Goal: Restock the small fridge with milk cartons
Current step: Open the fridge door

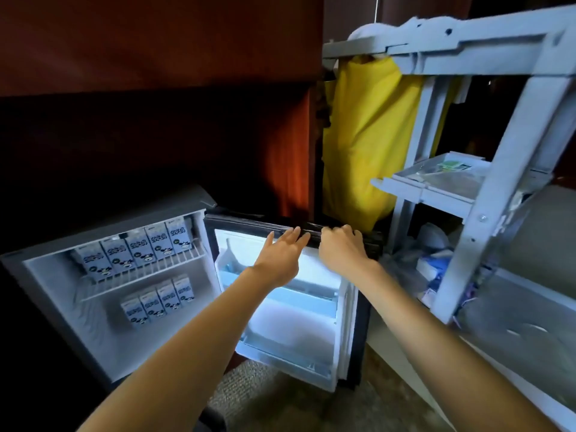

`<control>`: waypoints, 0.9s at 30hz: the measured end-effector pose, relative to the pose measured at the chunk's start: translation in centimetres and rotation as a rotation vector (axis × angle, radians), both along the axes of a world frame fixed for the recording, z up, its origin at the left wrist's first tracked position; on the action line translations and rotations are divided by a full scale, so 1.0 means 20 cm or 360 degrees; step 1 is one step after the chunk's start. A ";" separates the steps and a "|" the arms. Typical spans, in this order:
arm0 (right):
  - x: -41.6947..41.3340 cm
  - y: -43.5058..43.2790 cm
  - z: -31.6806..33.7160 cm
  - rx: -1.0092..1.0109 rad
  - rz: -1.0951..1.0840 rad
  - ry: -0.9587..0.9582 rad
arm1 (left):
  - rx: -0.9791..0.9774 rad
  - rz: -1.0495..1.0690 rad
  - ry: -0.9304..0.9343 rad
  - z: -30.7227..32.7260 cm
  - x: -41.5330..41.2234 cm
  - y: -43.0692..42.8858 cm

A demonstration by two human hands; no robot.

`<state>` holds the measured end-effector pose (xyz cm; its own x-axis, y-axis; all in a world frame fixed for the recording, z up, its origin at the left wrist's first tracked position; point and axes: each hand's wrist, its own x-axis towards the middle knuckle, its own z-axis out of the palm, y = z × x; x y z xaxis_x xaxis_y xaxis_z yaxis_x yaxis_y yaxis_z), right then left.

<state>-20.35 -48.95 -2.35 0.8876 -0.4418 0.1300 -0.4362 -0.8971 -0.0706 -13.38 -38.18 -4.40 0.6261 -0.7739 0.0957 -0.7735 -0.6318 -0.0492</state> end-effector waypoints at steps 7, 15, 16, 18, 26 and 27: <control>0.23 -0.28 -0.08 0.0023 -0.0051 0.0087 | -0.0069 0.0091 0.0125 0.06 0.25 -0.18; 0.41 -0.32 -0.06 0.0232 -0.0097 0.0210 | -0.0186 0.0224 0.0279 0.05 0.39 -0.26; 0.42 -0.31 -0.05 0.0273 -0.0095 0.0205 | -0.0179 0.0216 0.0339 0.06 0.39 -0.26; 0.42 -0.28 -0.05 0.0324 -0.0096 0.0169 | -0.0158 0.0208 0.0461 0.07 0.38 -0.23; 0.31 0.05 -0.05 0.0370 0.0028 0.0087 | -0.0246 0.0421 0.0503 0.15 0.27 0.11; 0.29 0.11 -0.05 0.0368 0.0072 0.0077 | -0.0269 0.0455 0.0485 0.16 0.25 0.17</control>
<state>-14.45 -46.80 -3.40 0.9100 -0.4145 -0.0130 -0.4037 -0.8783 -0.2564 -8.30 -34.75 -1.22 0.8316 -0.5552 -0.0159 -0.5300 -0.8017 0.2764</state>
